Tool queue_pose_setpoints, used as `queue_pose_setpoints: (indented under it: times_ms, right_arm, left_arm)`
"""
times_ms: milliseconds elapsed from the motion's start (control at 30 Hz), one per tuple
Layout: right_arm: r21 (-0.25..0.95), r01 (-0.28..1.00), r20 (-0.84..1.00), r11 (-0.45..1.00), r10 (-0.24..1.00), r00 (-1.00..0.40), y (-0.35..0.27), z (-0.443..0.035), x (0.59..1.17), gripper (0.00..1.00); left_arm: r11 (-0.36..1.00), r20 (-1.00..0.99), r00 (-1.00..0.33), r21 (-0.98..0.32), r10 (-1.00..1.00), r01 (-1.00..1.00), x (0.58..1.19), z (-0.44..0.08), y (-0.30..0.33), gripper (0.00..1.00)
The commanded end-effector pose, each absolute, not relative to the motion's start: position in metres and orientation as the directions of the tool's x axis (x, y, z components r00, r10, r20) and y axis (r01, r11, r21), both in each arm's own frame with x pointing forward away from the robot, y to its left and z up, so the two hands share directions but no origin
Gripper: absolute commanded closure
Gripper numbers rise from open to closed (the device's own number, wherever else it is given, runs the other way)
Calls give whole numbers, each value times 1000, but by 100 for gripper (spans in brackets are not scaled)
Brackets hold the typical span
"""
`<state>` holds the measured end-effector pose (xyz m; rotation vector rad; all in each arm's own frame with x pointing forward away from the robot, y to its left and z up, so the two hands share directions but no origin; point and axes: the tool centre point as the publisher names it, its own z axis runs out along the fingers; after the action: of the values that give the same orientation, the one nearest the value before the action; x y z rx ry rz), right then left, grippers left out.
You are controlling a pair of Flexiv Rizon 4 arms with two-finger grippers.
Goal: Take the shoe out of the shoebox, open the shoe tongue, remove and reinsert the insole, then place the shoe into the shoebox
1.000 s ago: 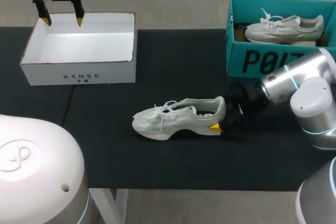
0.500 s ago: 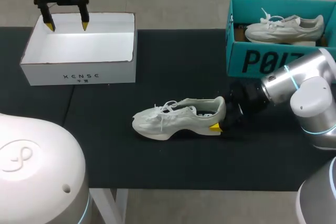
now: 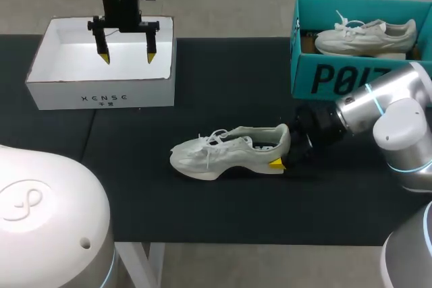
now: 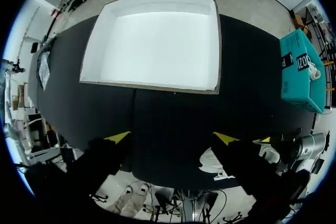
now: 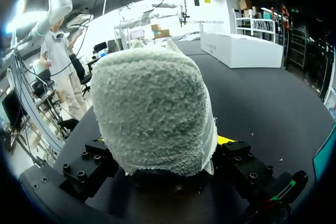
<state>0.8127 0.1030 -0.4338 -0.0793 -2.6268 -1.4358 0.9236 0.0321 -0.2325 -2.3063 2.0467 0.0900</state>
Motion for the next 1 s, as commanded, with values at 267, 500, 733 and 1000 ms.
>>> queue_pose_setpoints:
  times_ms: [267, 500, 733, 1000]
  right_arm:
    - [831, 117, 154, 544, -23, -988, 107, -442, 812, 100]
    - [831, 117, 154, 544, -23, -988, 107, -442, 812, 100]
    - [831, 117, 154, 544, -23, -988, 107, -442, 812, 100]
    - [831, 117, 154, 544, -23, -988, 107, -442, 812, 100]
  left_arm:
    - [-112, -97, 112, -10, -989, -994, 921, -236, 26, 0]
    - [-127, -102, 135, -82, -986, -989, 909, -226, -4, 0]
    - [-114, -81, 125, -133, -989, -985, 886, -219, -58, 0]
    - [-72, -68, 86, -189, -994, -979, 870, -237, -113, 0]
